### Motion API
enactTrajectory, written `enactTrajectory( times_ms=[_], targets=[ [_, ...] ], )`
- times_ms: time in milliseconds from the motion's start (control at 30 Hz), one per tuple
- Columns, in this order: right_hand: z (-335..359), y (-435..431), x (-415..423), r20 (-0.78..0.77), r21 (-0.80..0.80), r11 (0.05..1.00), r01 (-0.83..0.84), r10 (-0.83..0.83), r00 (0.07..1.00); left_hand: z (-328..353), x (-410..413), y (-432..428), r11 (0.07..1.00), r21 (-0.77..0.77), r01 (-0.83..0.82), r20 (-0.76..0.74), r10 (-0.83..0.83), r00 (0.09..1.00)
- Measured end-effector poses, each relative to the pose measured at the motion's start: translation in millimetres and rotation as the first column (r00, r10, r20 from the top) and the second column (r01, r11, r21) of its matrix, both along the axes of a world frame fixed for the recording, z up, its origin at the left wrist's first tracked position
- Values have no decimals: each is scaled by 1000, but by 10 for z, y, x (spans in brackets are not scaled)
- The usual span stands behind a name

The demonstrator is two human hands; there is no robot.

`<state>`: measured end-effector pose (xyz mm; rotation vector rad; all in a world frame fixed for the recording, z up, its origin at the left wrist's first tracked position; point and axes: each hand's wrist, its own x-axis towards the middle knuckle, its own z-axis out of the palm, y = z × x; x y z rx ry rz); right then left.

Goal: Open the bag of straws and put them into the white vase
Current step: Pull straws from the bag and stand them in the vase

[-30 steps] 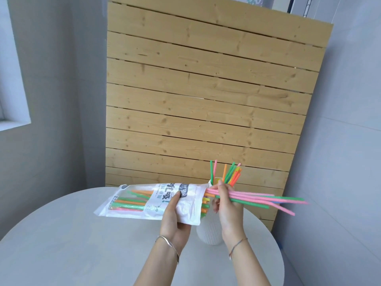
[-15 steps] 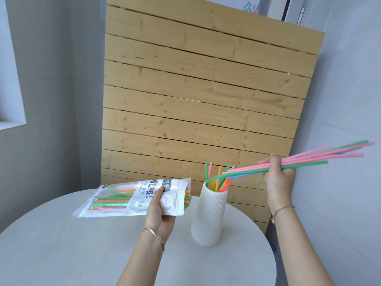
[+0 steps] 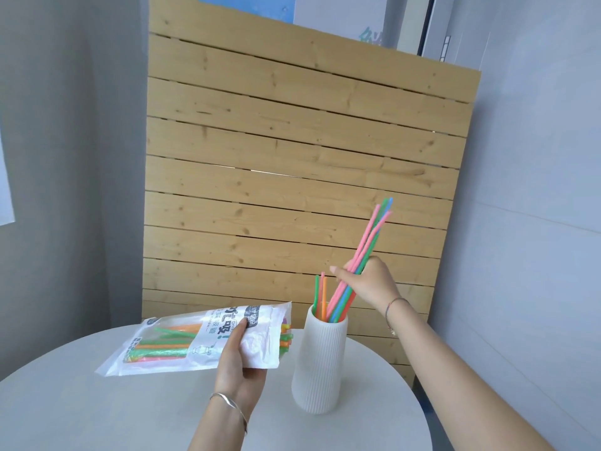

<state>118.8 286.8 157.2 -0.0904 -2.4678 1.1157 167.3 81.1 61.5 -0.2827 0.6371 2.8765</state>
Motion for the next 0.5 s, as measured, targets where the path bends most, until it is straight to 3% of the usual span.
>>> enactTrajectory(
  times_ms=[67,267,333,433,500],
  targets=[
    [13,2,-41,2,-15,1000,4,-4,1000,34,19,-12,1000,-2,-10,1,10,1000],
    [-23,-47,-15,38,141,990,-17,12,999,9,39,-30,1000,-2,-5,-6,5,1000],
    [-10,-82,29,-37,188,982,23,-17,999,14,47,-33,1000,-15,-6,-9,6,1000],
    [-28,-120,79,-202,140,990,29,0,979,52,76,-41,1000,-20,-1,3,1,1000],
    [-77,-142,106,-159,130,990,-49,69,985,53,87,-42,1000,-20,-8,13,8,1000]
  ],
)
